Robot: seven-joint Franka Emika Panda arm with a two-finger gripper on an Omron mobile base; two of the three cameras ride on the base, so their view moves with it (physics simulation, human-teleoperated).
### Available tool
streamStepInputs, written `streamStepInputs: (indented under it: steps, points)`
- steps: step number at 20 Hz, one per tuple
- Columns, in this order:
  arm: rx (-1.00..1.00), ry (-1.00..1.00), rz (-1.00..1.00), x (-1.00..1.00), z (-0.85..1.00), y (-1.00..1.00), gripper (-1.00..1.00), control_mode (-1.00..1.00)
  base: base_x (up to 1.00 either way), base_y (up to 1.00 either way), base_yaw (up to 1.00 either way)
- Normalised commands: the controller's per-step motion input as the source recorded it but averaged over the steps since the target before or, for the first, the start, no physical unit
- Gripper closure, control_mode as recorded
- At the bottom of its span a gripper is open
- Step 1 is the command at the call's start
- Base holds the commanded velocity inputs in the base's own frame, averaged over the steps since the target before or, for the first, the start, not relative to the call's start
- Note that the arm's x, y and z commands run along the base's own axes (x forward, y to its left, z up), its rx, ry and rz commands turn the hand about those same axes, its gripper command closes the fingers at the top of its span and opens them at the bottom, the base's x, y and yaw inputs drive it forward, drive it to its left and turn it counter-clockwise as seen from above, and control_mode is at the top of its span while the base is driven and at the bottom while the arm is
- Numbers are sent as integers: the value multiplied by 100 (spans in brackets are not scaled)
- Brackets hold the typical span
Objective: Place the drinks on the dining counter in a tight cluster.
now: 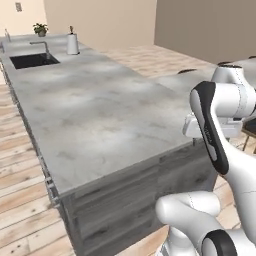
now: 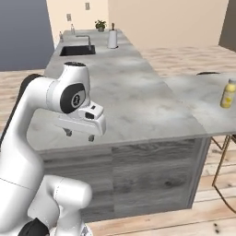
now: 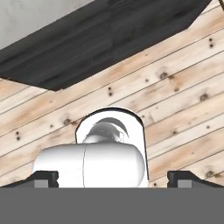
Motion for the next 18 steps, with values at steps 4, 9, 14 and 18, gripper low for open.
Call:
streamStepInputs:
  steps: [4, 9, 14, 18]
  points:
    - [0, 0, 0, 0, 0, 0, -100, 100, -30, 100, -34]
    - [0, 0, 0, 0, 0, 0, -100, 100, -37, 100, -31]
    - [0, 0, 0, 0, 0, 0, -100, 100, -41, 100, -30]
    - [0, 0, 0, 0, 0, 0, -100, 100, -29, 100, -30]
